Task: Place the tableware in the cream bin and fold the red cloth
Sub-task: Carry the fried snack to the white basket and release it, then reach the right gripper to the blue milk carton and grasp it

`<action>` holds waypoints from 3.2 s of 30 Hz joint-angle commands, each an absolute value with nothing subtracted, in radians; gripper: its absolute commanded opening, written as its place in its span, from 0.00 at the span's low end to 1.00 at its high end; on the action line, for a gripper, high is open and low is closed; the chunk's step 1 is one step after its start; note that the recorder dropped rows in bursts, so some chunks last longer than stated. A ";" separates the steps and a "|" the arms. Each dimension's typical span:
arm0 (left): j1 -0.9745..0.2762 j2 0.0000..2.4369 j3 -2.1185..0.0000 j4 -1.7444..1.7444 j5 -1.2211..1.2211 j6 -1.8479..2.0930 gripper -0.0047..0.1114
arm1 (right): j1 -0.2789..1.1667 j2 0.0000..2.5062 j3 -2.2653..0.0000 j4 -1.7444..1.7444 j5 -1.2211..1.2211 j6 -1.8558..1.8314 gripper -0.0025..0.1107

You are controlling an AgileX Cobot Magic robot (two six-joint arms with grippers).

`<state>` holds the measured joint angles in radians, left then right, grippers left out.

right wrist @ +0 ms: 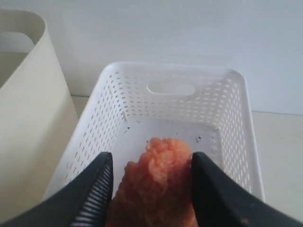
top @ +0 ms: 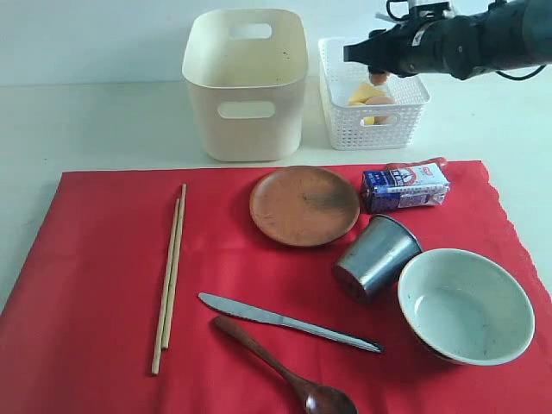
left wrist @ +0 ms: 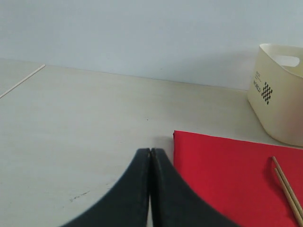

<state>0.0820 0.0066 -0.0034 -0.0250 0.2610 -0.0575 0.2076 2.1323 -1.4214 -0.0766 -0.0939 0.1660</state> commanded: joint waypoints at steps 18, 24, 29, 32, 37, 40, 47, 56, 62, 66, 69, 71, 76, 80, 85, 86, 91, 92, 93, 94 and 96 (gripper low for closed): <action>0.077 0.000 0.000 -0.032 0.258 -0.055 0.06 | 0.203 2.125 -1.434 -0.078 0.045 0.159 0.70; 0.077 0.000 0.000 -0.032 0.258 -0.055 0.06 | 0.203 2.014 -1.434 -0.090 0.235 0.158 0.69; 0.077 0.000 0.000 -0.032 0.258 -0.055 0.06 | 0.203 1.926 -1.434 -0.090 0.381 0.149 0.59; 0.077 0.000 0.000 -0.032 0.258 -0.055 0.06 | 0.203 1.870 -1.434 -0.090 0.456 0.123 0.50; 0.077 0.000 0.000 -0.032 0.258 -0.055 0.06 | 0.205 1.785 -1.434 -0.087 0.581 0.083 0.35; 0.077 0.000 0.000 -0.032 0.258 -0.055 0.06 | 0.210 1.742 -1.434 -0.080 0.659 0.022 0.28; 0.077 0.000 0.000 -0.032 0.258 -0.055 0.06 | 0.227 1.717 -1.412 -0.056 0.856 -0.023 0.25; 0.077 0.000 0.000 -0.032 0.258 -0.055 0.06 | 0.357 1.737 -1.275 -0.062 0.783 -0.072 0.52; 0.077 0.000 0.000 -0.032 0.258 -0.055 0.06 | 0.396 1.776 -1.262 -0.062 0.773 -0.113 0.75; 0.077 0.000 0.000 -0.032 0.258 -0.055 0.06 | 0.396 1.802 -1.262 -0.099 0.782 -0.113 0.78; 0.077 0.000 0.000 -0.032 0.258 -0.055 0.06 | 0.396 1.827 -1.262 -0.099 0.782 -0.104 0.78; 0.077 0.000 0.000 -0.032 0.258 -0.055 0.06 | 0.396 1.840 -1.262 -0.099 0.782 -0.104 0.78; 0.077 0.000 0.000 -0.032 0.258 -0.055 0.06 | 0.396 1.844 -1.262 -0.129 0.816 -0.155 0.78; 0.077 0.000 0.000 -0.032 0.258 -0.055 0.06 | 0.396 1.844 -1.262 -0.234 0.902 -0.330 0.77; 0.077 0.000 0.000 -0.032 0.258 -0.055 0.06 | 0.394 1.857 -1.262 -0.272 0.858 -0.377 0.77; 0.077 0.000 0.000 -0.032 0.258 -0.055 0.06 | 0.394 1.862 -1.262 -0.272 0.858 -0.385 0.77; 0.077 0.000 0.000 -0.032 0.258 -0.055 0.06 | 0.394 1.919 -1.262 -0.265 0.878 -0.446 0.77; 0.077 0.000 0.000 -0.032 0.258 -0.055 0.06 | 0.394 1.932 -1.262 -0.268 0.874 -0.453 0.77; 0.077 0.000 0.000 -0.032 0.258 -0.055 0.06 | 0.394 1.955 -1.262 -0.283 0.842 -0.464 0.77; 0.077 0.000 0.000 -0.032 0.258 -0.055 0.06 | 0.394 1.962 -1.262 -0.297 0.826 -0.464 0.77; 0.077 0.000 0.000 -0.032 0.258 -0.055 0.06 | 0.394 1.991 -1.264 -0.330 0.762 -0.464 0.77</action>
